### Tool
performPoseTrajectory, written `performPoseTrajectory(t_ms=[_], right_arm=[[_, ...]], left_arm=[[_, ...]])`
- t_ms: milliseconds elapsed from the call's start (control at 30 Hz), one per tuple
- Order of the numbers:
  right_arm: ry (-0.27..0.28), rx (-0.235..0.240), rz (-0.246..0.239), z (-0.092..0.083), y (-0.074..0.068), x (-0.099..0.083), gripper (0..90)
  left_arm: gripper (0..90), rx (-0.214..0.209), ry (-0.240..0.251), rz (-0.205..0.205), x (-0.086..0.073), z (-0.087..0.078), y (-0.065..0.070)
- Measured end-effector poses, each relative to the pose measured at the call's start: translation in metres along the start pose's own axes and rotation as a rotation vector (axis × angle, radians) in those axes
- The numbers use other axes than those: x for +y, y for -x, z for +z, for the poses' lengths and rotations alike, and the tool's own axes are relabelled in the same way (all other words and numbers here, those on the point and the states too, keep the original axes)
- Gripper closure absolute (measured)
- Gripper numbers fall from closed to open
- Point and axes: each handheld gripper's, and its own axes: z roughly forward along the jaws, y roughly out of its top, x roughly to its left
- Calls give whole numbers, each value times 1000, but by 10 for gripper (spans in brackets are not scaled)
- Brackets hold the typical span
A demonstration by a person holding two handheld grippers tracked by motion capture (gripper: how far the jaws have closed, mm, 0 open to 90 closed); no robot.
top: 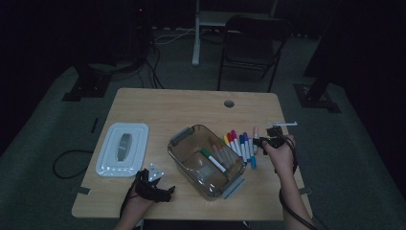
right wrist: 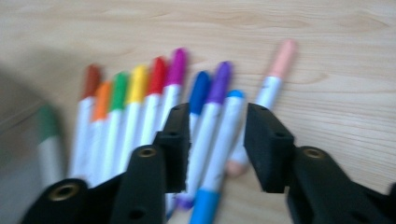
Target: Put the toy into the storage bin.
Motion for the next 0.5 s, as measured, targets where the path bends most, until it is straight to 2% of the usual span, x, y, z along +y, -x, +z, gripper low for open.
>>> performPoseTrajectory(t_ms=[100, 133, 200, 333, 367, 400, 500], right_arm=[[1, -23, 27, 9, 6, 0, 602], [-24, -50, 28, 20, 12, 0, 627], [-29, -76, 35, 29, 16, 0, 621], [-25, -86, 80, 44, 20, 4, 617], [-25, -86, 80, 44, 20, 4, 617], [-35, -109, 71, 50, 20, 8, 620], [-52, -139, 67, 59, 22, 12, 629]], left_arm=[[6, 0, 0, 0, 0, 0, 0], [6, 0, 0, 0, 0, 0, 0], [6, 0, 0, 0, 0, 0, 0], [6, 0, 0, 0, 0, 0, 0], [6, 0, 0, 0, 0, 0, 0], [6, 0, 0, 0, 0, 0, 0], [6, 0, 0, 0, 0, 0, 0]])
